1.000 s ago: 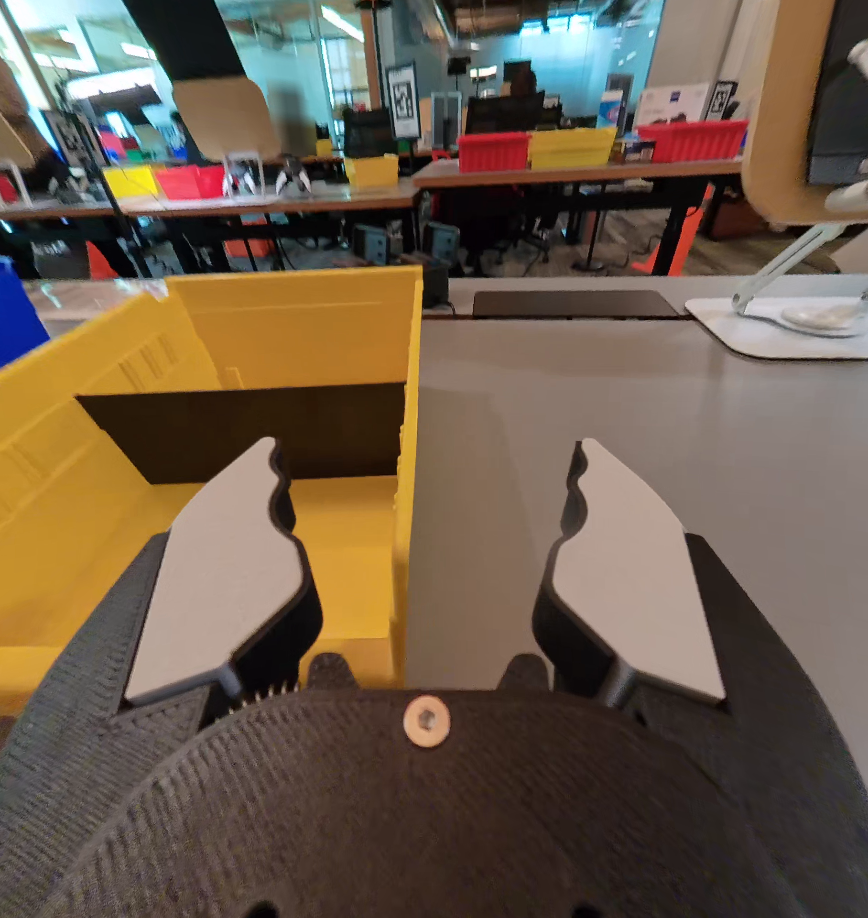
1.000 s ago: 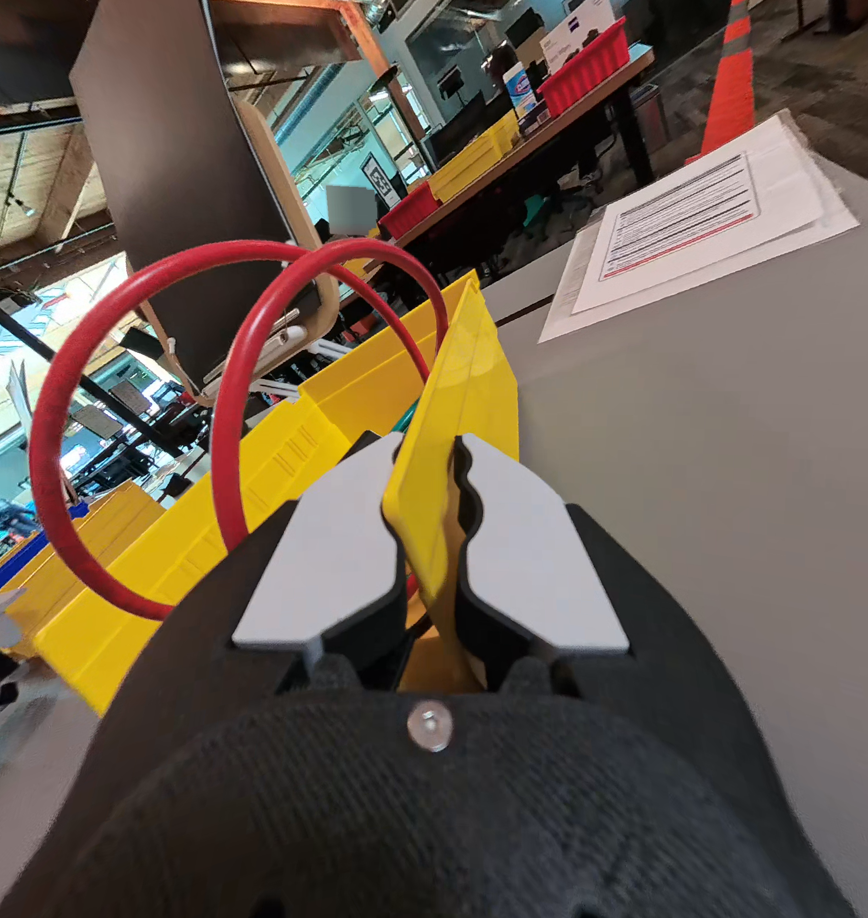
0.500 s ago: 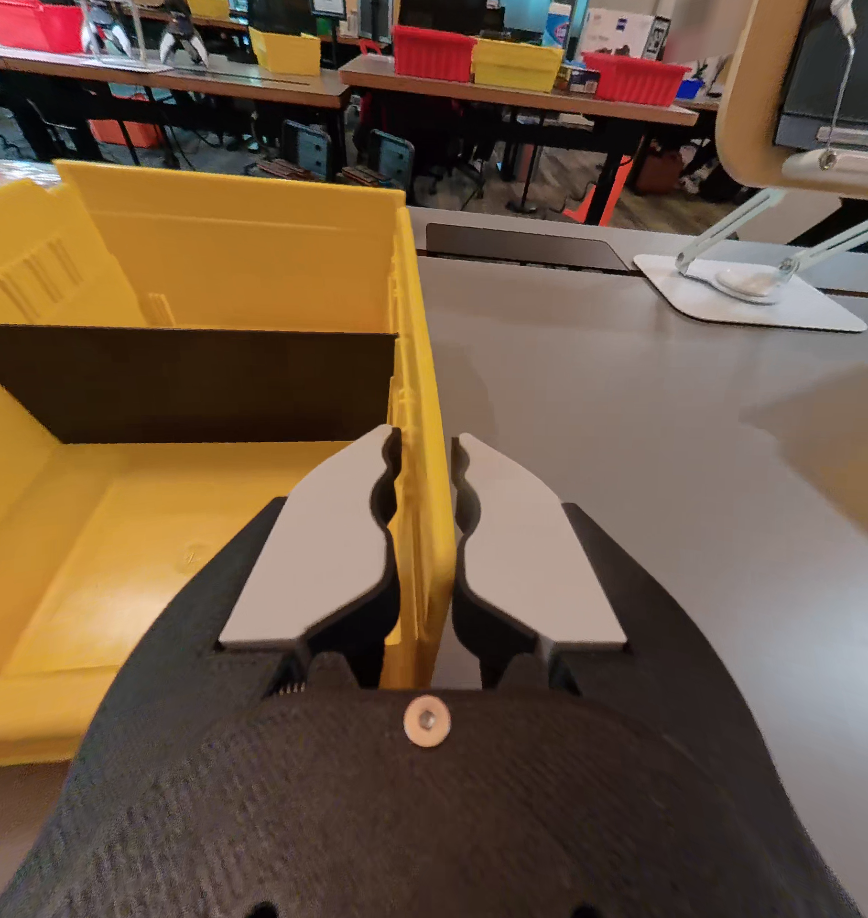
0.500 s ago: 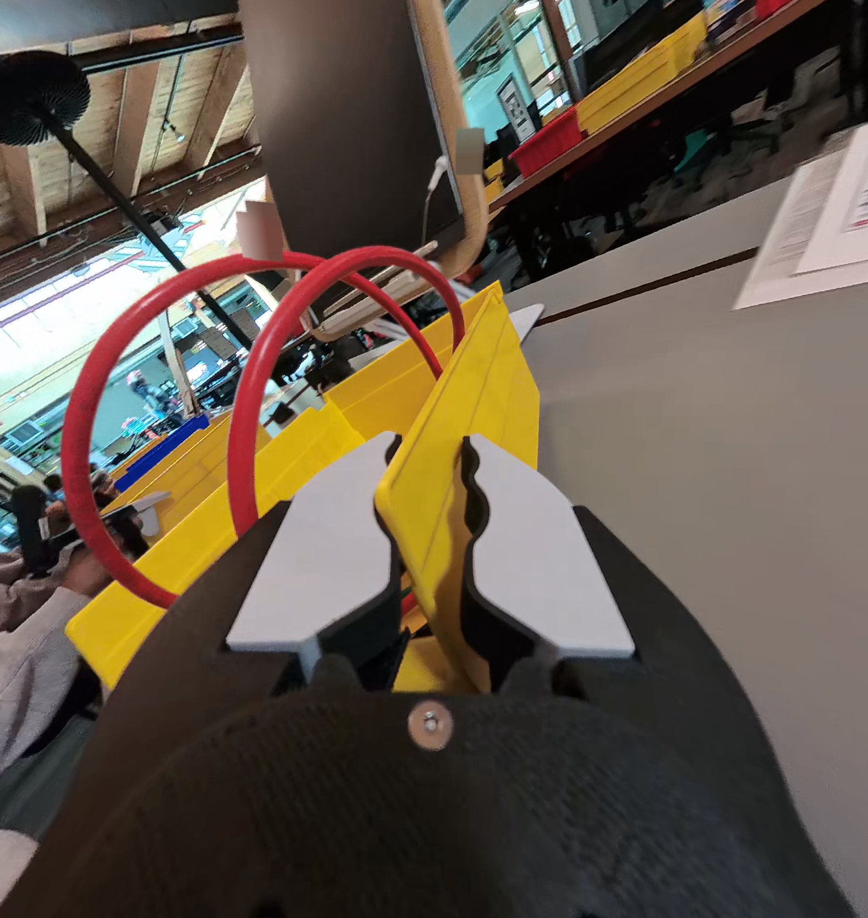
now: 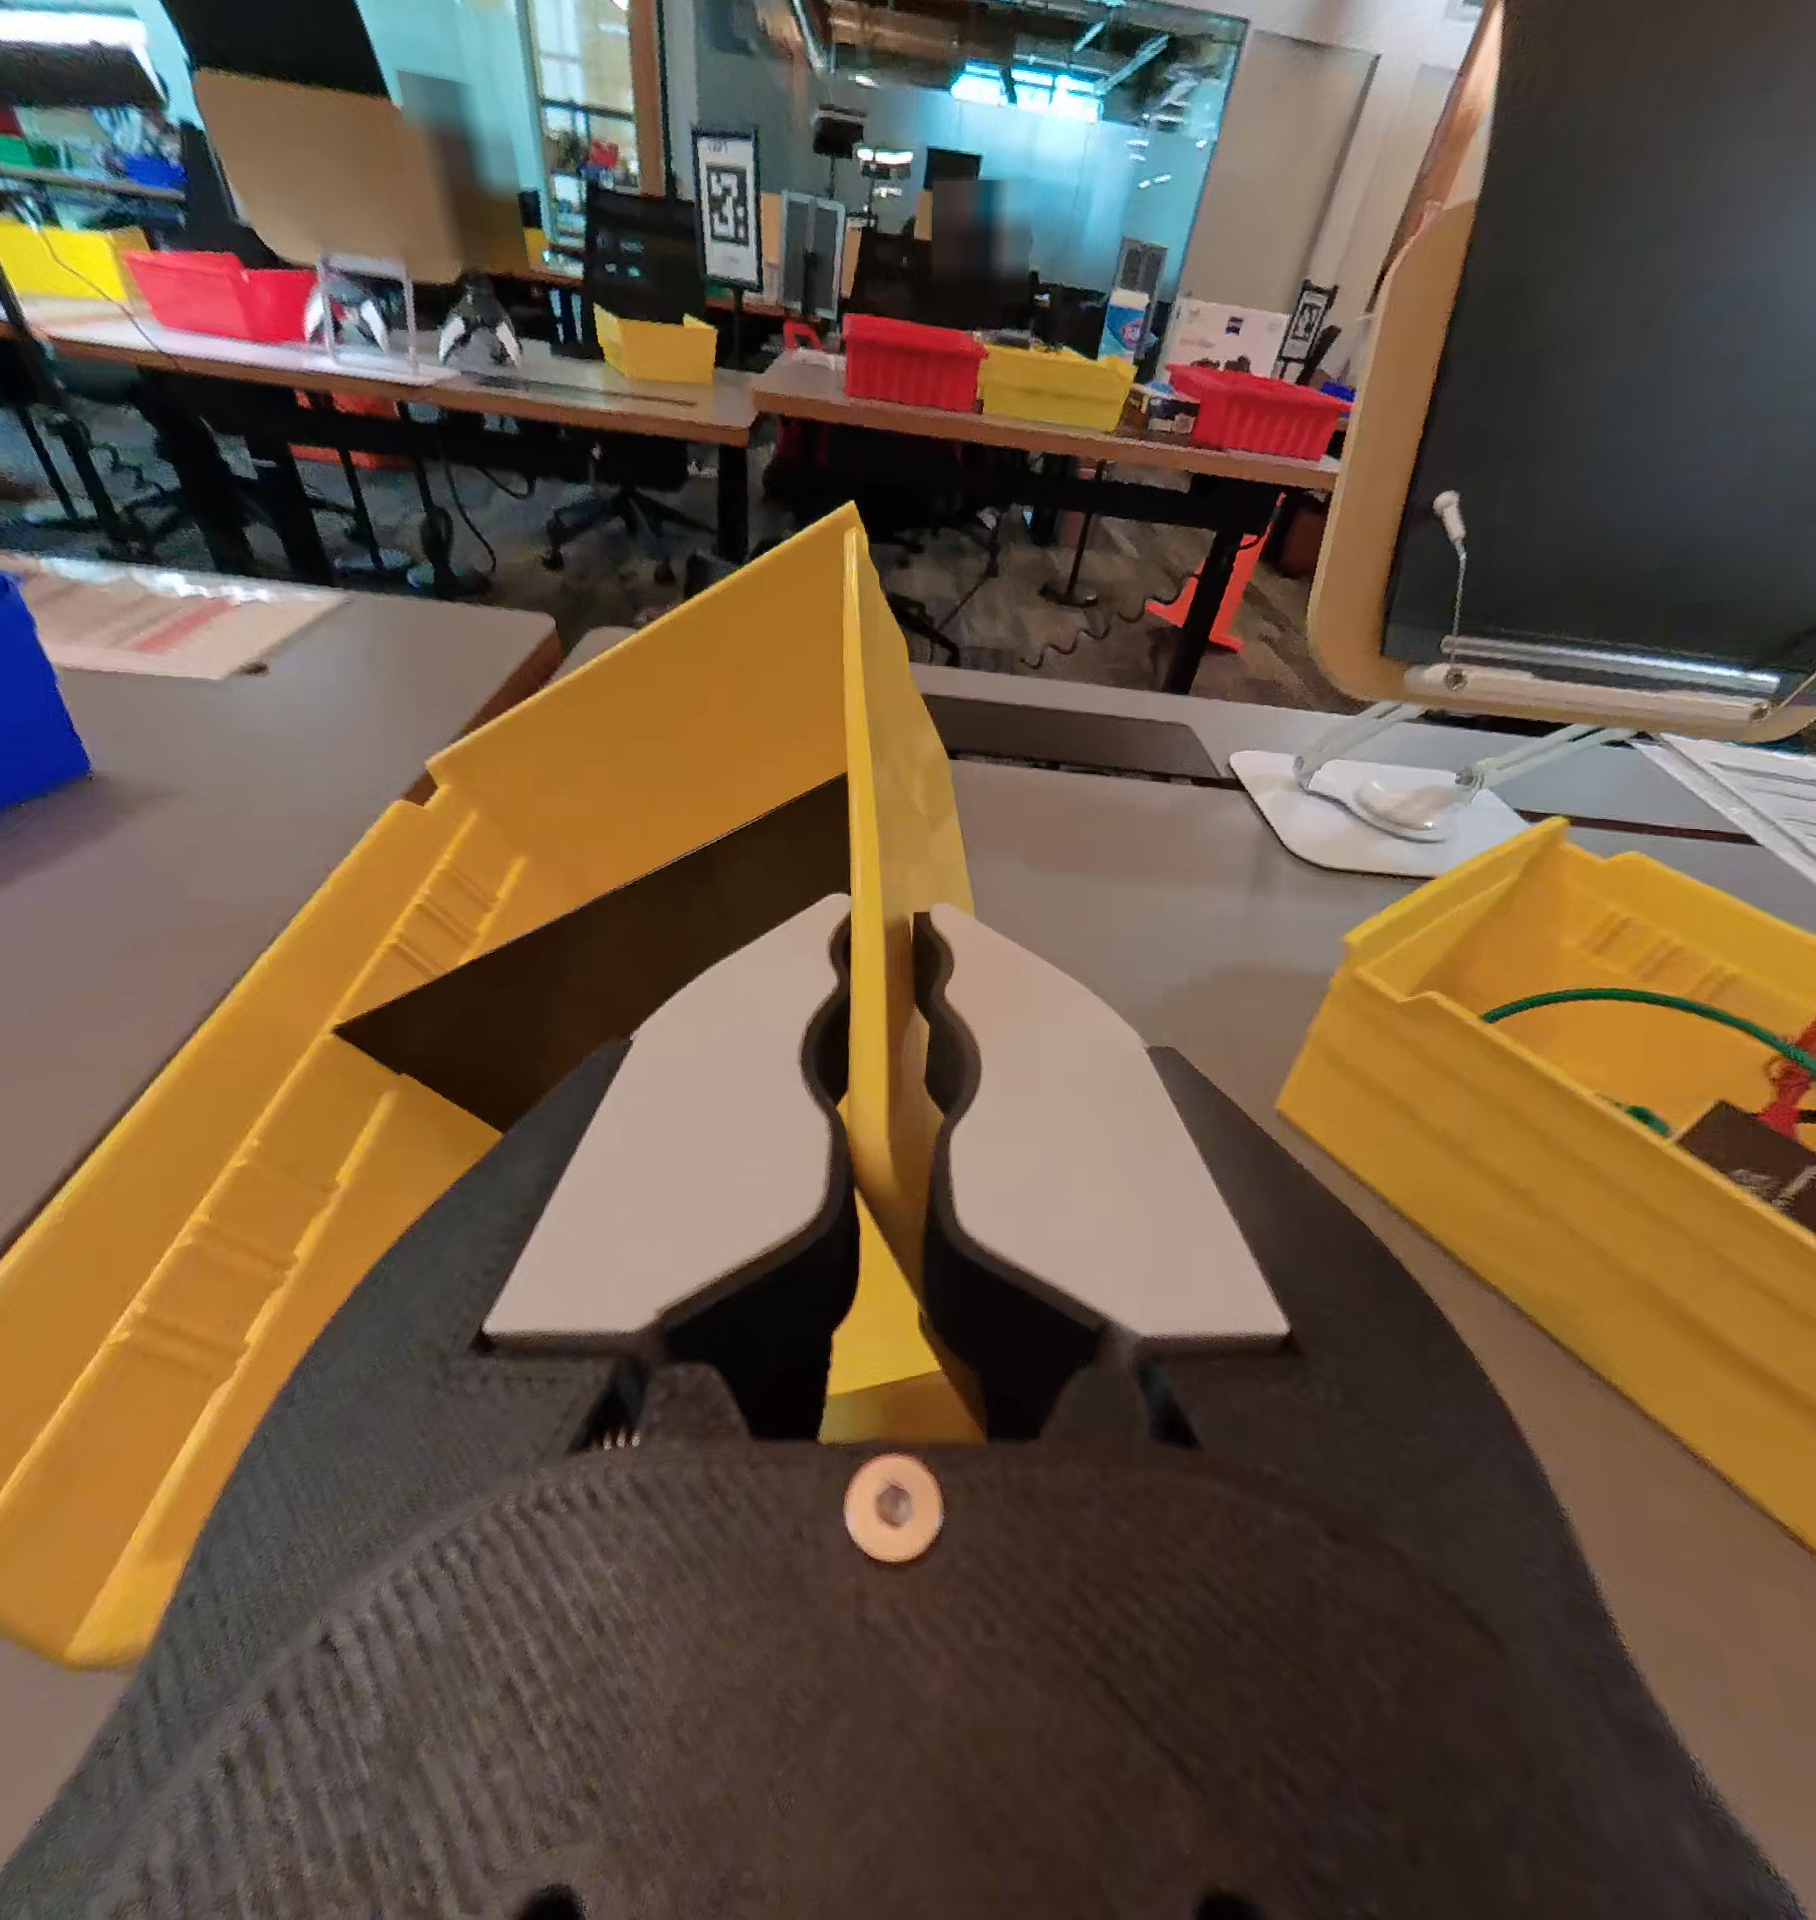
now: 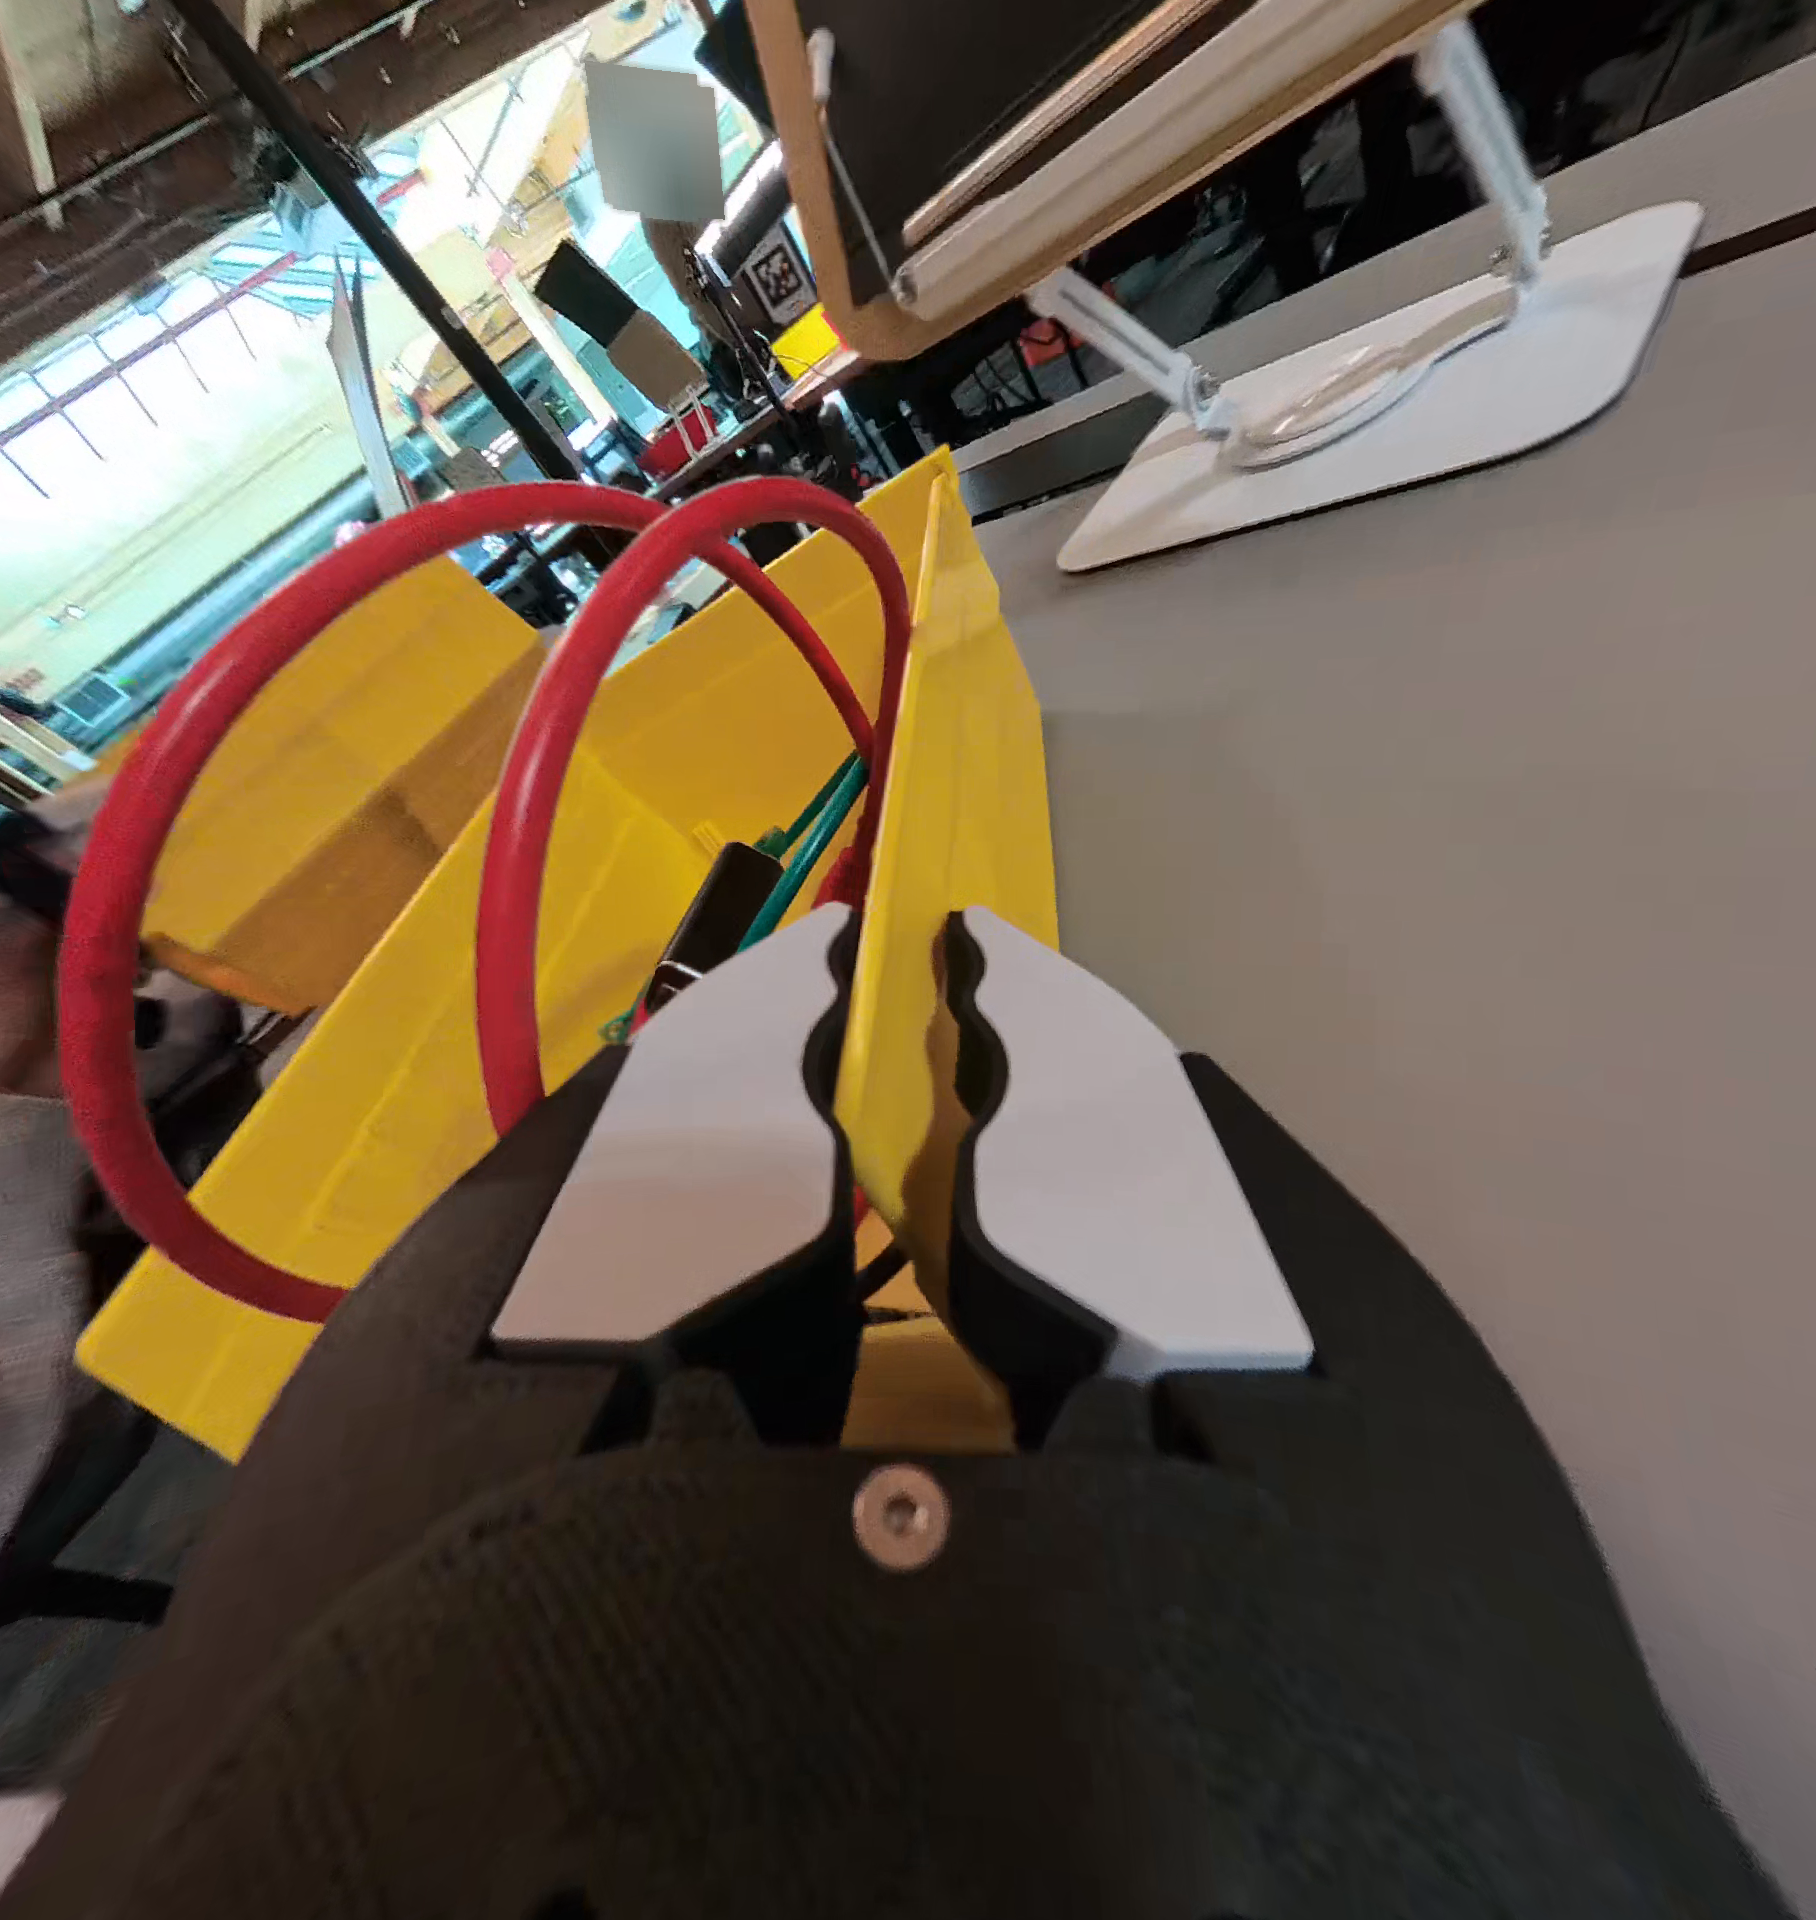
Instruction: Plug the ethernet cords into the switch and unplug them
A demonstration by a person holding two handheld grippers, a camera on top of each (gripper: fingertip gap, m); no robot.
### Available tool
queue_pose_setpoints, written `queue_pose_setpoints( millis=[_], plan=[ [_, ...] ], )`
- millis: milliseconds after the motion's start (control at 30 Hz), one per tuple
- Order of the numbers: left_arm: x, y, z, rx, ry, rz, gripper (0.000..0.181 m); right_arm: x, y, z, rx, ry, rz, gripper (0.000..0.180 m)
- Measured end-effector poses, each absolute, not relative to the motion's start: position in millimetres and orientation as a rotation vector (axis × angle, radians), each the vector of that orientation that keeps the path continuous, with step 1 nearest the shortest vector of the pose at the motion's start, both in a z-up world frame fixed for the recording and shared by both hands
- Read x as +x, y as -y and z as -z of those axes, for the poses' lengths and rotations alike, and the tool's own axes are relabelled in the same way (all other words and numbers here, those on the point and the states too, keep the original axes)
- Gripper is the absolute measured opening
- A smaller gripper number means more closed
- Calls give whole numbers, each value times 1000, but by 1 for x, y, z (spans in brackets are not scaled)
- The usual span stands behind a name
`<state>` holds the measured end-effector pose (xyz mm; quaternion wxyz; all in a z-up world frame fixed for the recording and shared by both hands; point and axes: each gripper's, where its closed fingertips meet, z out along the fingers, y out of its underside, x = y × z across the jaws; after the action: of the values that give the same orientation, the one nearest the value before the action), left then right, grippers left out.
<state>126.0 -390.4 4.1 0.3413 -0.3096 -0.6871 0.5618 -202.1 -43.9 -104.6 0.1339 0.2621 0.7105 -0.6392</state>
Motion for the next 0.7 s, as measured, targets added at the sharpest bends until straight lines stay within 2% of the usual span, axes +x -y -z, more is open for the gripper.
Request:
queue_pose_setpoints(
  millis=[33,400,600,700],
  plan=[
    [130,388,-13,-806,1770,-1484,7,-194,54,105,773,-2061,1868,15],
    [189,358,-121,-726,1552,-1809,7,-99,187,103,918,-1956,1957,18],
    [213,366,-128,-637,1488,-1842,8,-32,277,101,922,-1981,1966,20],
    [214,374,-117,-671,1510,-1825,7,20,326,101,752,-1990,1833,33]
  ],
)
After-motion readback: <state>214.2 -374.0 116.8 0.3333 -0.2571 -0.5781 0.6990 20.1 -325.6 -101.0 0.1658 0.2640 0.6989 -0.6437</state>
